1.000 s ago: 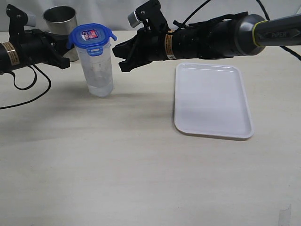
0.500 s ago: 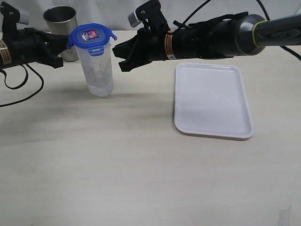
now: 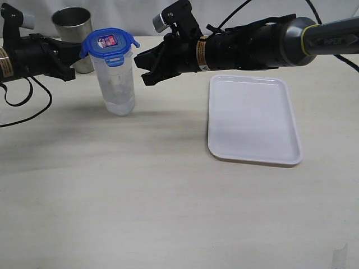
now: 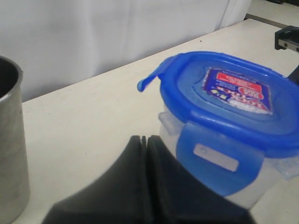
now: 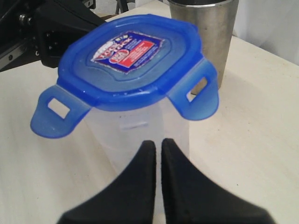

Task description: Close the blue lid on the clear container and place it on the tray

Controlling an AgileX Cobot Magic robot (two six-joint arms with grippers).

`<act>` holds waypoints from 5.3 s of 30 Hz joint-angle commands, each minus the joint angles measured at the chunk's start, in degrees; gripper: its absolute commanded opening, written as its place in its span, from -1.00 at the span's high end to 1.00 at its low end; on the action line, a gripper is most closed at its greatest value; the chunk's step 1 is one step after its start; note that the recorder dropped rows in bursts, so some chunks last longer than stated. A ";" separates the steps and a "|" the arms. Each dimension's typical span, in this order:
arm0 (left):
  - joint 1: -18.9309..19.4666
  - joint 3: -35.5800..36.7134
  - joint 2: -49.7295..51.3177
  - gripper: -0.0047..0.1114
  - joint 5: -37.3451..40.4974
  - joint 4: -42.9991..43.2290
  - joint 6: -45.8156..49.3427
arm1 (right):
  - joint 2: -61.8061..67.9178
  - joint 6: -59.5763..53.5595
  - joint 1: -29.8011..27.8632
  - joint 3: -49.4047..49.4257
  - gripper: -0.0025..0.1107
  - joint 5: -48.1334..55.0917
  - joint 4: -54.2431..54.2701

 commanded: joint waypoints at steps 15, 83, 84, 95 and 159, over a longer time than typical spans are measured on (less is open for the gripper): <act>0.20 0.08 -1.44 0.92 -0.71 3.36 -2.38 | -0.27 0.22 -0.02 -0.20 0.88 0.06 -0.14; 0.35 0.08 -6.24 0.92 6.29 11.06 -14.28 | -0.27 0.46 -0.02 -0.20 0.88 0.28 -0.14; 0.75 0.08 -6.34 0.92 6.57 11.06 -15.04 | -0.27 0.46 -0.02 -0.20 0.88 0.28 -0.14; 2.23 0.08 -8.44 0.92 0.43 18.76 -18.87 | -0.27 0.46 -0.02 -0.20 0.88 0.28 -0.14; 2.23 0.08 -8.44 0.92 2.54 18.41 -20.84 | -0.27 0.67 -0.02 -0.20 0.88 2.08 -1.04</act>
